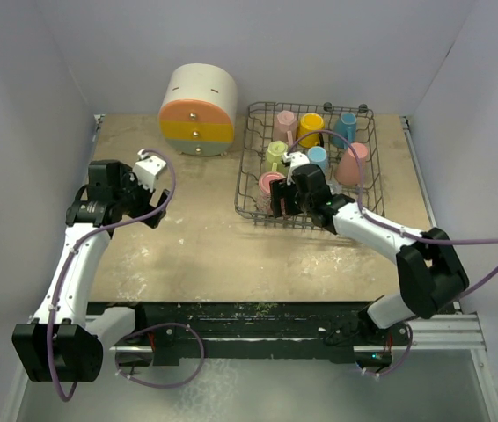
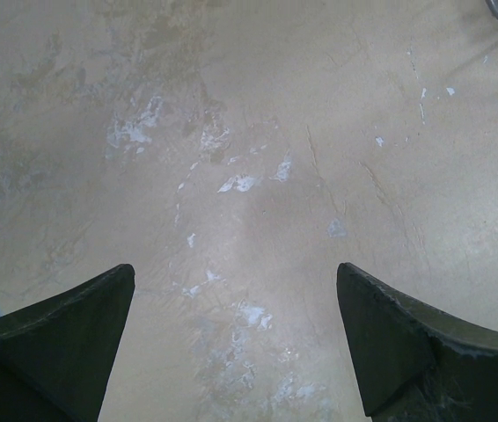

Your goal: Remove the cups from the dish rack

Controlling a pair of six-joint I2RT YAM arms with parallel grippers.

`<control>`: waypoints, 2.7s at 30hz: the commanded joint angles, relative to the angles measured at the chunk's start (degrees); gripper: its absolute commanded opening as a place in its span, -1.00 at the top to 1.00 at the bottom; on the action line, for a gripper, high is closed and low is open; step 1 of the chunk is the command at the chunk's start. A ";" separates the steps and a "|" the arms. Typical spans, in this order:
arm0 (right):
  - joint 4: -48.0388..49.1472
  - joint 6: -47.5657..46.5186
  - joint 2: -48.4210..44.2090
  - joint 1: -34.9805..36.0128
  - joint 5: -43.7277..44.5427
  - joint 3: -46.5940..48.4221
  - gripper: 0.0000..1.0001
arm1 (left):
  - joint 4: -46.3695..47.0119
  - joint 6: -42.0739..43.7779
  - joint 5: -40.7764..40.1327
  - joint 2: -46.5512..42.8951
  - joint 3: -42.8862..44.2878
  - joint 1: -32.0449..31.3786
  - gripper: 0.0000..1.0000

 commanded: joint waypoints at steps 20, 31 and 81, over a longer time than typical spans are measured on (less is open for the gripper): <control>1.95 -7.72 4.23 -1.36 -11.26 4.98 0.39 | -0.69 -0.26 4.33 -2.93 3.03 0.27 -0.99; 2.06 -10.31 -0.70 -1.39 -6.42 10.22 1.00 | -1.09 0.47 7.75 -4.71 2.99 0.27 -0.99; 59.56 75.54 -12.77 19.76 -26.30 -6.76 1.00 | 10.59 12.22 38.46 -19.84 1.98 0.22 -0.68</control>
